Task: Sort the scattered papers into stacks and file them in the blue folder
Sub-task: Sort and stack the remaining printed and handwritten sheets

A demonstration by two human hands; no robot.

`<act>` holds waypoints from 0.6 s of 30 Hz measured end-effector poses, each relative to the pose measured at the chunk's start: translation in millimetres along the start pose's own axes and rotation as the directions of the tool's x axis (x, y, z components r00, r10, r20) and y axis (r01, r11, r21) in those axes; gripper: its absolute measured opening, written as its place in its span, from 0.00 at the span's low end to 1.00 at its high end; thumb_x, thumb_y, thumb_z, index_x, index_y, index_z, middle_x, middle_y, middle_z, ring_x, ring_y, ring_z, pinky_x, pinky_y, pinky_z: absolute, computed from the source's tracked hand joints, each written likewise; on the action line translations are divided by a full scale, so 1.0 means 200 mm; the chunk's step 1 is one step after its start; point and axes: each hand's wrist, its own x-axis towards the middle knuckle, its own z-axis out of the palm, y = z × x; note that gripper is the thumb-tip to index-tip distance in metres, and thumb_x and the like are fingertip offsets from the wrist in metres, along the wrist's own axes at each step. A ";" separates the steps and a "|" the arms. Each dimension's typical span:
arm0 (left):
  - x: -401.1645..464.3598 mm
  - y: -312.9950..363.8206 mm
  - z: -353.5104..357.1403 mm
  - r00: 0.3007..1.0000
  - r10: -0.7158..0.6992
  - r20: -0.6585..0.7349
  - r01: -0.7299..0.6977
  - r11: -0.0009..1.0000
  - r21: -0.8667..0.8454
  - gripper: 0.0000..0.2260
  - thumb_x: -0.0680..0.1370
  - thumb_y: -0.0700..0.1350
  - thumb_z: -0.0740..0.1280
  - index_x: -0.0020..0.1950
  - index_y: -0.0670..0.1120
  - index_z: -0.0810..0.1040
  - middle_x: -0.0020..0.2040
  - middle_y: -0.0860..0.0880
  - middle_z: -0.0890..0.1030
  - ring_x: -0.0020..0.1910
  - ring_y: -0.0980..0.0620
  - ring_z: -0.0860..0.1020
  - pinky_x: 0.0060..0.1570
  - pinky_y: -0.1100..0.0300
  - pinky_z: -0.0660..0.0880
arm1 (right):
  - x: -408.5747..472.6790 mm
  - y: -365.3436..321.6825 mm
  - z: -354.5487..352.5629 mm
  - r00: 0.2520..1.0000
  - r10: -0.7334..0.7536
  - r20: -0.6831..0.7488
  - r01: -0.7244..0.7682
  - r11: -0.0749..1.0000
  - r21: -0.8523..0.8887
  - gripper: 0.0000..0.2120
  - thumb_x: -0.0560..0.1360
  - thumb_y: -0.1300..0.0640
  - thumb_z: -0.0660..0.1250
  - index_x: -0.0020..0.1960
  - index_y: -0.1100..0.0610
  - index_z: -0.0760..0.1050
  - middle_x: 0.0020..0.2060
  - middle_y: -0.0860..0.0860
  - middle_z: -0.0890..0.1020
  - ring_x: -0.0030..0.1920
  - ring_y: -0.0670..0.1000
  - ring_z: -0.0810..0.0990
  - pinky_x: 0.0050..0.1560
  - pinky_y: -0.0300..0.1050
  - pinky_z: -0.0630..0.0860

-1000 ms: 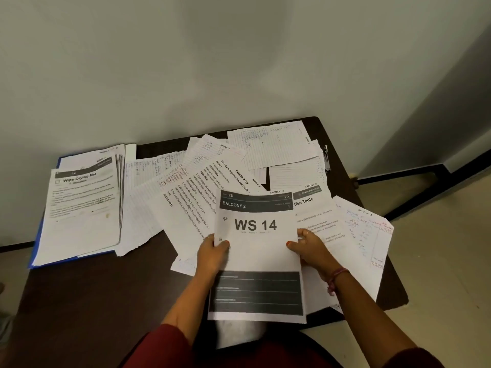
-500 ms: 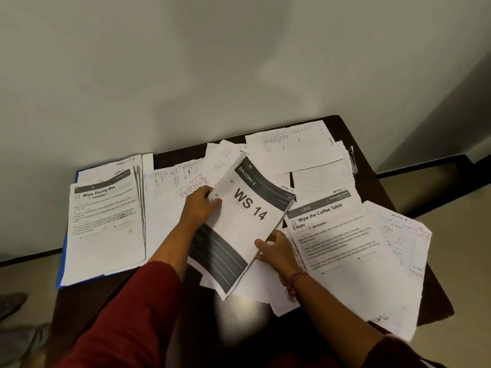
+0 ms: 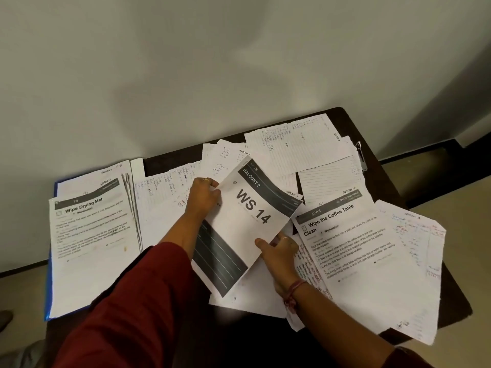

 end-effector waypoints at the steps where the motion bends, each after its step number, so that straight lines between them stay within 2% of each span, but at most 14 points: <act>1: 0.01 0.00 0.00 1.000 0.012 0.011 -0.012 1.000 -0.001 0.10 0.78 0.38 0.64 0.57 0.37 0.79 0.62 0.40 0.73 0.58 0.45 0.73 0.51 0.63 0.65 | 0.00 0.00 0.00 1.000 0.004 0.000 -0.004 0.999 0.040 0.16 0.66 0.57 0.74 0.53 0.50 0.76 0.61 0.53 0.75 0.50 0.50 0.80 0.51 0.47 0.81; 3: 0.03 0.00 -0.01 0.999 0.023 0.032 -0.024 1.000 0.002 0.10 0.78 0.38 0.63 0.58 0.37 0.78 0.60 0.40 0.76 0.56 0.45 0.74 0.49 0.62 0.66 | 0.01 0.00 0.02 1.000 0.013 0.005 -0.013 0.993 0.121 0.13 0.68 0.61 0.73 0.50 0.50 0.76 0.54 0.53 0.81 0.50 0.51 0.82 0.51 0.49 0.81; 6: 0.05 0.00 -0.02 0.998 0.017 0.066 -0.018 1.000 0.011 0.11 0.79 0.39 0.63 0.60 0.38 0.77 0.59 0.41 0.77 0.56 0.44 0.75 0.49 0.61 0.66 | 0.03 0.00 0.04 0.999 0.042 -0.006 -0.040 0.977 0.208 0.16 0.70 0.64 0.71 0.52 0.50 0.73 0.52 0.53 0.81 0.51 0.52 0.81 0.52 0.50 0.81; 9: 0.06 -0.01 -0.02 0.995 0.007 0.096 -0.010 0.999 0.032 0.12 0.79 0.42 0.64 0.60 0.40 0.77 0.59 0.42 0.77 0.56 0.44 0.75 0.52 0.59 0.69 | 0.03 -0.02 0.05 0.997 0.074 -0.005 -0.068 0.942 0.329 0.20 0.71 0.67 0.70 0.58 0.52 0.70 0.51 0.52 0.81 0.51 0.52 0.81 0.49 0.46 0.81; 11: 0.07 -0.02 -0.03 0.995 -0.016 0.095 0.013 0.999 0.033 0.10 0.78 0.44 0.65 0.58 0.44 0.78 0.58 0.44 0.78 0.54 0.45 0.76 0.57 0.53 0.72 | 0.04 -0.03 0.04 0.995 0.103 -0.013 -0.090 0.923 0.373 0.22 0.73 0.67 0.68 0.62 0.54 0.66 0.51 0.52 0.81 0.50 0.51 0.81 0.43 0.41 0.80; 13: 0.06 -0.01 -0.04 0.995 -0.032 0.100 0.029 0.999 0.025 0.07 0.78 0.45 0.65 0.55 0.47 0.76 0.54 0.48 0.78 0.52 0.46 0.75 0.60 0.48 0.72 | 0.06 -0.03 0.04 0.993 0.121 -0.019 -0.105 0.922 0.373 0.20 0.74 0.68 0.66 0.62 0.55 0.67 0.52 0.53 0.81 0.48 0.48 0.80 0.40 0.37 0.77; 16: 0.02 0.01 -0.09 0.994 0.007 0.110 -0.010 0.999 0.030 0.04 0.77 0.44 0.66 0.52 0.48 0.74 0.49 0.50 0.76 0.51 0.47 0.75 0.58 0.49 0.72 | 0.09 -0.03 0.04 0.987 0.158 0.004 -0.152 0.939 0.309 0.14 0.75 0.66 0.63 0.60 0.58 0.72 0.52 0.54 0.81 0.49 0.51 0.79 0.45 0.42 0.77; 18: 0.01 0.03 -0.13 0.994 0.046 0.095 -0.049 0.998 0.030 0.04 0.78 0.43 0.66 0.52 0.46 0.75 0.48 0.50 0.76 0.50 0.48 0.75 0.51 0.55 0.72 | 0.10 -0.04 0.05 0.985 0.165 0.045 -0.171 0.946 0.275 0.14 0.75 0.65 0.62 0.60 0.59 0.73 0.53 0.55 0.81 0.52 0.54 0.79 0.53 0.49 0.78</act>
